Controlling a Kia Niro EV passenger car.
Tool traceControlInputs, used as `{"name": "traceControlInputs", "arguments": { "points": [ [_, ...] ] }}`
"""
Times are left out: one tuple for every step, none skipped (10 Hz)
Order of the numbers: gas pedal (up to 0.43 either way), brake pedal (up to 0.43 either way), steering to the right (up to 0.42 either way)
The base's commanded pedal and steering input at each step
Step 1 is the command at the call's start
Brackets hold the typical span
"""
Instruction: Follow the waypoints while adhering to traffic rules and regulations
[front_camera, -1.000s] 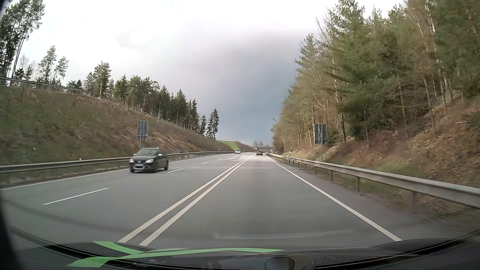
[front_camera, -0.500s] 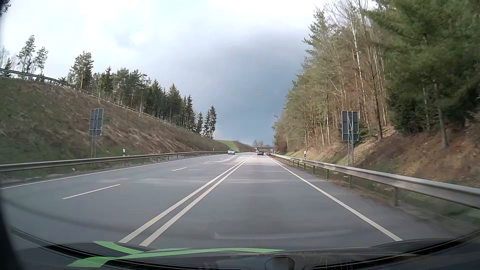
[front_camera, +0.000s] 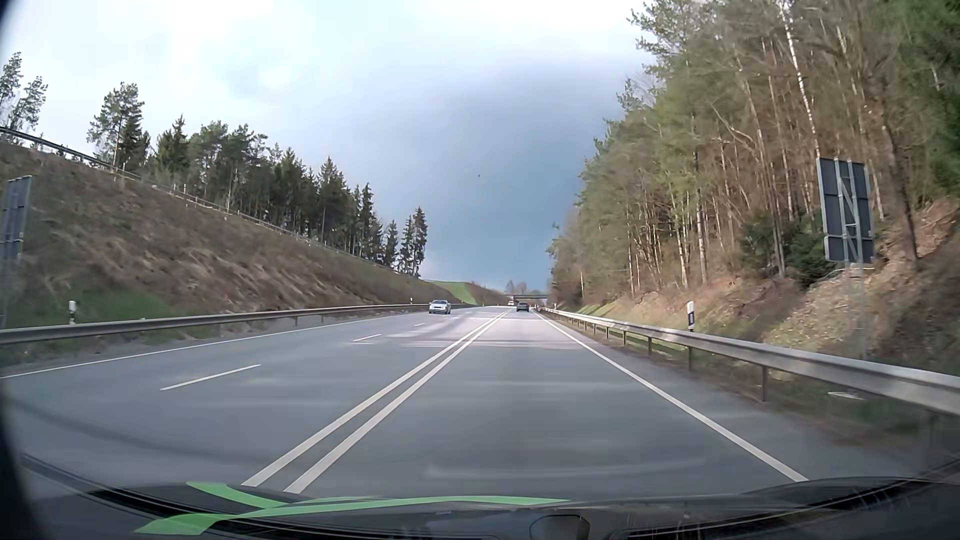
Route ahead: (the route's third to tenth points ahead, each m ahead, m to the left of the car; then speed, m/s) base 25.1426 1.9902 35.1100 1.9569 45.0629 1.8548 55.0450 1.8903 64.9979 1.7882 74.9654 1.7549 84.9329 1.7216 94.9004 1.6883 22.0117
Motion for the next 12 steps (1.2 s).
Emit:
{"name": "traceControlInputs", "arguments": {
  "points": [
    [0.26,0.0,0.0],
    [0.26,0.0,0.0],
    [0.26,0.0,-0.001],
    [0.26,0.0,-0.001],
    [0.26,0.0,-0.001],
    [0.26,0.0,-0.001],
    [0.26,0.0,0.0],
    [0.26,0.0,-0.001],
    [0.26,0.0,0.0],
    [0.26,0.0,0.0],
    [0.26,0.0,0.0],
    [0.26,0.0,0.0]
  ]
}}
